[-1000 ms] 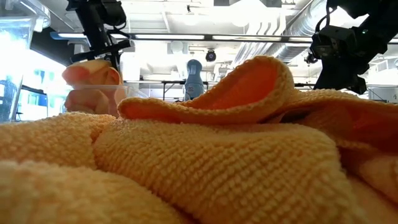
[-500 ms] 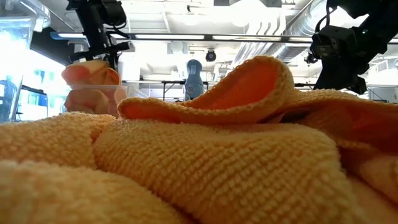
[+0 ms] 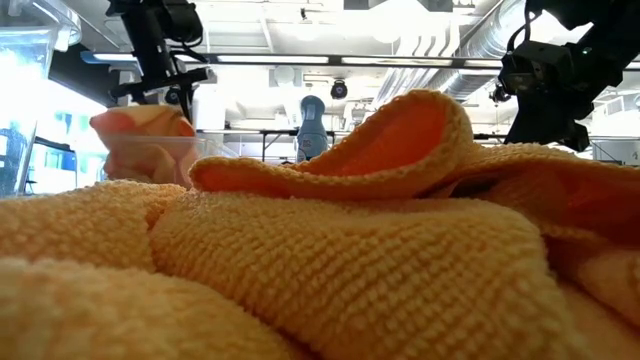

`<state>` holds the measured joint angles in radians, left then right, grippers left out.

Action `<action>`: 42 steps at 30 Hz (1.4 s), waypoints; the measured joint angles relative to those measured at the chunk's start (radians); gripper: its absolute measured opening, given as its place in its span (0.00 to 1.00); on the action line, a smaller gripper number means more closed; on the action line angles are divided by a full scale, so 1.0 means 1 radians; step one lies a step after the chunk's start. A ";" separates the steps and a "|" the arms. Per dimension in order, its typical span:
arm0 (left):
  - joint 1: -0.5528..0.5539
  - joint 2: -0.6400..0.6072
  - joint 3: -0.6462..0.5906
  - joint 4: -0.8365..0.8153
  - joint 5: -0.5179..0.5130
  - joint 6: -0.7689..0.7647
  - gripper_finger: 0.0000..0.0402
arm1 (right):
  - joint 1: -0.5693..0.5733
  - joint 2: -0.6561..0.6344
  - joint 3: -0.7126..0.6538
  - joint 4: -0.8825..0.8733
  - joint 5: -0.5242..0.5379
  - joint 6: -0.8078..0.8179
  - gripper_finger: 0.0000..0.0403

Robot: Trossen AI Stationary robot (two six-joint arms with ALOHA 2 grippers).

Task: Sort microfiber towel by color & place in baskets
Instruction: Put the yellow microfiber towel into the top transparent bin

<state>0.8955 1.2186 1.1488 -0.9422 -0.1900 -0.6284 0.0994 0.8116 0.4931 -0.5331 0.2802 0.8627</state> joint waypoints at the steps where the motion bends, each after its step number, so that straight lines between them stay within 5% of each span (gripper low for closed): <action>1: 0.000 0.000 0.000 -0.001 0.003 -0.009 0.55 | 0.000 0.000 0.000 0.000 0.000 -0.007 0.00; 8: 0.008 0.000 0.000 0.022 0.153 0.066 0.58 | 0.000 0.000 0.000 0.002 0.010 -0.007 0.00; 14: 0.009 0.000 0.000 -0.007 -0.022 0.007 0.58 | 0.000 0.000 0.000 0.032 0.003 -0.007 0.00; 19: 0.009 0.000 0.000 -0.020 -0.064 -0.041 0.58 | 0.000 0.000 0.000 0.033 -0.002 0.019 0.00; 31: 0.006 -0.008 0.216 -0.077 -0.003 -0.031 0.58 | 0.000 0.000 0.000 0.031 -0.003 0.000 0.00; 42: -0.021 0.084 0.129 -0.266 0.049 -0.103 0.58 | 0.000 0.000 0.000 0.031 0.004 -0.019 0.00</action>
<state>0.8742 1.3028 1.2777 -1.2086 -0.1406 -0.7311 0.0994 0.8116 0.4931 -0.5025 0.2841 0.8440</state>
